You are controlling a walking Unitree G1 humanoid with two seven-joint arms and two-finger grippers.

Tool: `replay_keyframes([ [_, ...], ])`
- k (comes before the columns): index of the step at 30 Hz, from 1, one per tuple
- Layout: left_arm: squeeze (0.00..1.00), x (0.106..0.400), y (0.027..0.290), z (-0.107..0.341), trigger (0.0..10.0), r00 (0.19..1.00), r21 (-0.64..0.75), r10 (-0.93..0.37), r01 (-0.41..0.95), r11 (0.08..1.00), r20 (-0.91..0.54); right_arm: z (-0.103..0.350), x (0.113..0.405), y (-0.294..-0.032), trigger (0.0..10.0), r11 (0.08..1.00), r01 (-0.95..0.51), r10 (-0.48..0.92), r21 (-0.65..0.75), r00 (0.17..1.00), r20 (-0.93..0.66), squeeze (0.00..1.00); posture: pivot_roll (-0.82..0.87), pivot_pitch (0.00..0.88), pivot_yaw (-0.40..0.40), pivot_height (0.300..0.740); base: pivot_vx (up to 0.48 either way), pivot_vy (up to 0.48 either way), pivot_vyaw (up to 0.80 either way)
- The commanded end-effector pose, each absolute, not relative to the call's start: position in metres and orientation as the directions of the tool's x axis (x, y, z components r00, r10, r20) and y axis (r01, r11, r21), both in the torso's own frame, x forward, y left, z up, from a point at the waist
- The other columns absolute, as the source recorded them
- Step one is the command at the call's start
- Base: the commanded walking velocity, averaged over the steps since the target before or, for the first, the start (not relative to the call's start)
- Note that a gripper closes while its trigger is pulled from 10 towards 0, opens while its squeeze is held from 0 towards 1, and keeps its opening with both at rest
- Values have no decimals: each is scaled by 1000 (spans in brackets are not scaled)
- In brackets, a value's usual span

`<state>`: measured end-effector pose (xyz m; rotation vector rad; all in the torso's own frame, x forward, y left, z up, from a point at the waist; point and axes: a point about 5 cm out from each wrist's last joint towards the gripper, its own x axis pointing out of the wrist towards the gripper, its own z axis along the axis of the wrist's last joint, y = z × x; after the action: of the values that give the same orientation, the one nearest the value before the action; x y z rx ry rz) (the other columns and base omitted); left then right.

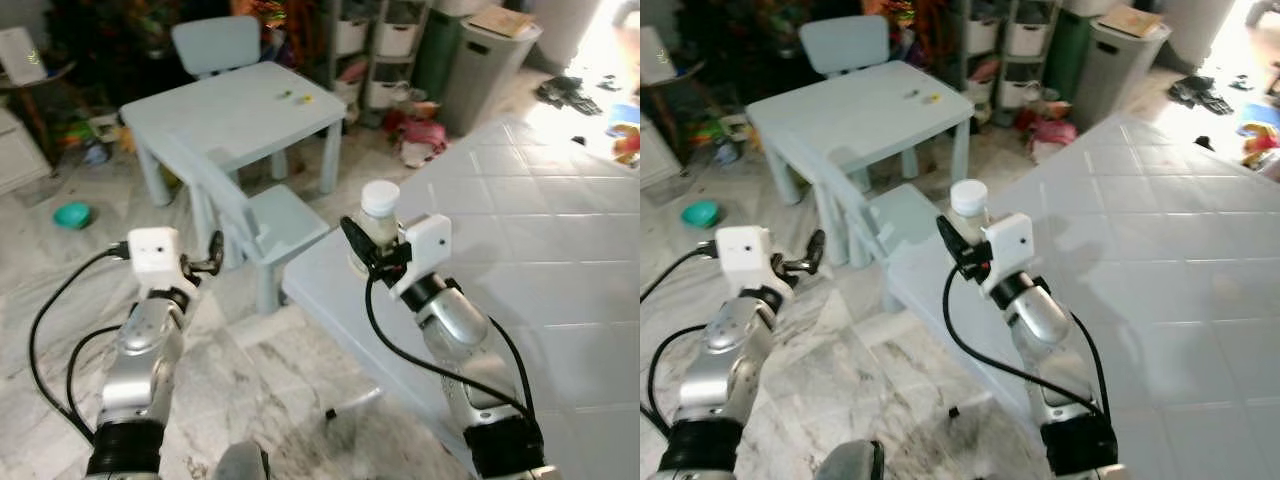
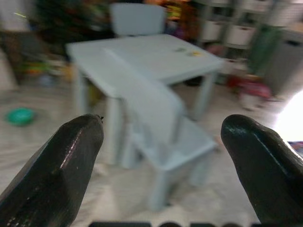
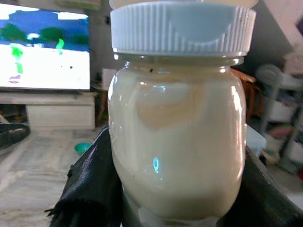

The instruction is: Restocking fridge

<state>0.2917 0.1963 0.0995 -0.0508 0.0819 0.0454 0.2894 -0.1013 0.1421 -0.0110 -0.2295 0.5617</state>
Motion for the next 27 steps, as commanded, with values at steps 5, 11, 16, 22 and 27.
replay_keyframes([
  [5,0,286,214,98,10000,983,44,180,-178,983,-47,158,291,-106,10000,860,-498,509,-111,815,277,0,45,0,-18,740,0,0,791],
  [11,0,283,215,96,10000,980,77,196,-193,978,-35,161,291,-106,10000,861,-496,507,-116,813,286,0,46,0,-20,740,0,0,789],
  [16,0,280,212,93,10000,980,61,191,-188,980,-48,163,292,-106,10000,863,-492,503,-115,814,292,0,44,0,-23,740,0,0,788],
  [22,0,279,209,88,10000,980,51,191,-188,981,-55,160,292,-109,10000,874,-474,484,-109,826,288,0,44,0,-22,740,0,0,788],
  [27,0,276,211,86,10000,978,65,202,-198,978,-56,161,294,-109,10000,878,-467,476,-105,829,294,0,42,0,-13,740,0,0,788],
])
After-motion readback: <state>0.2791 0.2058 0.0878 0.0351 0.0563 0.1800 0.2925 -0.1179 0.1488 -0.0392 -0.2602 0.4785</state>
